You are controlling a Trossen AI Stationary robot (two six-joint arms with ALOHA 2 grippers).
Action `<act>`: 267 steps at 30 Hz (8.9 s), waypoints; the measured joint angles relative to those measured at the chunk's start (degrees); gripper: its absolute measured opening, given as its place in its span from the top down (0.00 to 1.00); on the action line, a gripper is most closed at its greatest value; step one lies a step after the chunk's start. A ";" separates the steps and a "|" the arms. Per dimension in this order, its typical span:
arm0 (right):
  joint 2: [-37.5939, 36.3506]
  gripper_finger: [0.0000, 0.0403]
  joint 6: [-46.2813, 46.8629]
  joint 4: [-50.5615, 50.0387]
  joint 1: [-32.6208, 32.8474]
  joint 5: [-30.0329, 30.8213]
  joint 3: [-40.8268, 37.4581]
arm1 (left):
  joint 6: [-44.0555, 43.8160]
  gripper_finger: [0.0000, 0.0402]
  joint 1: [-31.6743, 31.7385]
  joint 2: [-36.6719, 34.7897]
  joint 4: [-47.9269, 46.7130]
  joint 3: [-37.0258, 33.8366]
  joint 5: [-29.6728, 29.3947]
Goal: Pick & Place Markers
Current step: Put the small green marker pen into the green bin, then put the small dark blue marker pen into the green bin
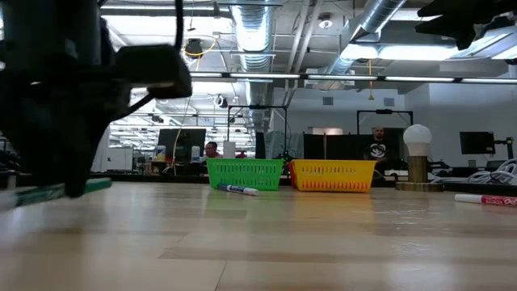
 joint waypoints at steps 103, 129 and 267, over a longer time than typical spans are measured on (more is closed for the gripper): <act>0.00 0.58 0.09 0.02 -0.01 0.15 0.00 | 135.40 0.86 56.76 -5.51 26.99 0.35 12.61; 0.00 0.58 0.07 0.02 0.00 0.15 0.00 | 135.53 0.86 56.94 -2.90 24.44 0.20 12.46; 0.07 0.58 6.05 -0.02 0.00 -20.68 0.00 | 22.36 0.64 27.54 -26.46 42.81 -14.54 -30.75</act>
